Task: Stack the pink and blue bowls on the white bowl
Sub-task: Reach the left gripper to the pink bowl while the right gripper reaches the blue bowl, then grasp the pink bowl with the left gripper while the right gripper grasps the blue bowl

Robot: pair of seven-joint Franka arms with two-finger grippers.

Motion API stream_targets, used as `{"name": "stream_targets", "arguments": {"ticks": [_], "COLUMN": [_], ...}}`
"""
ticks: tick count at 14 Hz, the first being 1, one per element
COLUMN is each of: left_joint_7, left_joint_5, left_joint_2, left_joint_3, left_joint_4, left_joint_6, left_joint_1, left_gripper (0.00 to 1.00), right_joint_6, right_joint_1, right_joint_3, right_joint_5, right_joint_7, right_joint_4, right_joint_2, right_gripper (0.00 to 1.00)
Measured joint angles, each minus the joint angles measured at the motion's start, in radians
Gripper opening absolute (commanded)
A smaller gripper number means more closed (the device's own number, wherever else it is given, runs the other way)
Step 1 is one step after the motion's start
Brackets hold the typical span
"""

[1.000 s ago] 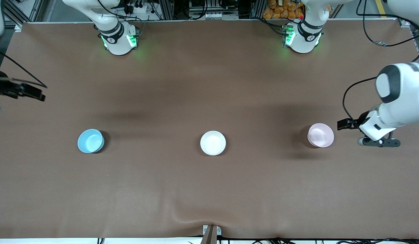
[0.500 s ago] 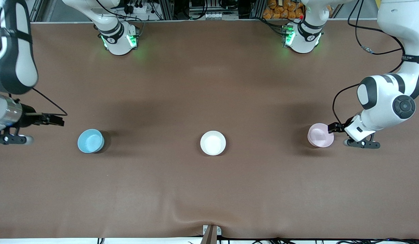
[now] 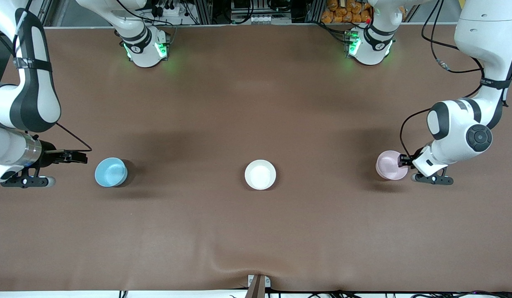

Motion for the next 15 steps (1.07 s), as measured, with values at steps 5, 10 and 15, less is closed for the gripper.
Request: {"name": "stream_targets", "arguments": {"ticks": [5, 10, 15], "left_joint_7": [0.0, -0.001, -0.18], "left_joint_5": [-0.003, -0.084, -0.188], "left_joint_2": [0.006, -0.02, -0.034], "left_joint_3": [-0.001, -0.042, -0.147], "left_joint_4": [0.001, 0.034, 0.179], "left_joint_6": [0.001, -0.046, -0.168], "left_joint_1": [0.0, 0.0, -0.05], "left_gripper": [0.0, 0.0, 0.0], "right_joint_6": [0.085, 0.178, 0.225], "right_joint_1": [0.009, 0.009, -0.059], "right_joint_3": [0.004, 0.001, -0.007], "right_joint_5": [0.002, 0.002, 0.113], "right_joint_7": [-0.006, -0.036, -0.194], "right_joint_4": [0.003, 0.005, 0.009], "right_joint_2": [0.075, 0.176, 0.246], "right_gripper": [1.0, 1.0, 1.0]}}
